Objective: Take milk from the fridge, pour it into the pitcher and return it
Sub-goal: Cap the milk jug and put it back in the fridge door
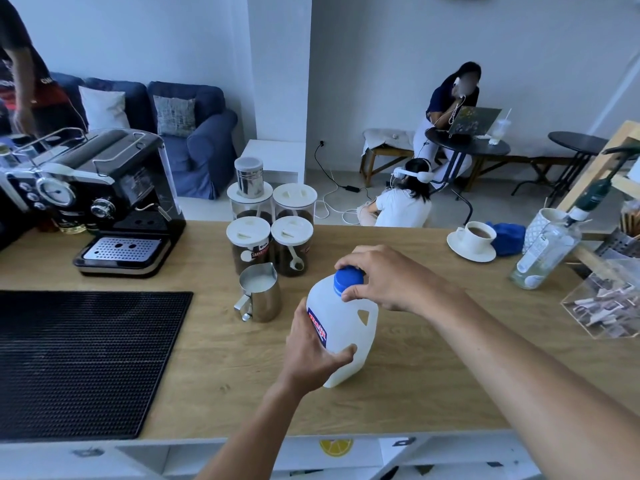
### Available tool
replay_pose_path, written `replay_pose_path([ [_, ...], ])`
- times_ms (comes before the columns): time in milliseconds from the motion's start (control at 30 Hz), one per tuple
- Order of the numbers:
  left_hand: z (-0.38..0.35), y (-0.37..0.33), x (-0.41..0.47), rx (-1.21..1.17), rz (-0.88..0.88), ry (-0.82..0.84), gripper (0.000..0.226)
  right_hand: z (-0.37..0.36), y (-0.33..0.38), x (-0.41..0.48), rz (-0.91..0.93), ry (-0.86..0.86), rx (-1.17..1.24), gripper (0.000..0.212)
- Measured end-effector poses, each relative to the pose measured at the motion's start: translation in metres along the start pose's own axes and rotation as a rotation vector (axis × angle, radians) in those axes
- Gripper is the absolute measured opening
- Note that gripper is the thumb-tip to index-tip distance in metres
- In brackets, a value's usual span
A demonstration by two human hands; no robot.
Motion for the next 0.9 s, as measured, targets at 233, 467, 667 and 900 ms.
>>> replay_pose_path([
  [233, 0.0, 0.0, 0.001, 0.008, 0.013, -0.001, 0.098, -0.002, 0.007, 0.001, 0.02, 0.037, -0.035, 0.039],
  [467, -0.001, 0.001, 0.002, 0.015, 0.028, -0.005, 0.096, -0.007, 0.002, 0.001, 0.025, 0.086, 0.064, 0.053],
  [667, -0.001, 0.004, 0.001, 0.005, 0.04, 0.003, 0.097, -0.005, 0.001, 0.004, 0.011, 0.098, 0.049, 0.043],
  [900, -0.003, 0.005, 0.001, -0.004, 0.051, 0.027, 0.102, 0.003, 0.005, -0.006, -0.169, -0.103, -0.121, 0.054],
])
Point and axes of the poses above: each hand's wrist, its own x-axis towards the middle knuckle, its own z-axis out of the back of the hand, y = z × x, the point moved 9 cm from there along x, towards the middle knuckle, and after that the axes turned 15 degrees about y, right-handed, at the moved point
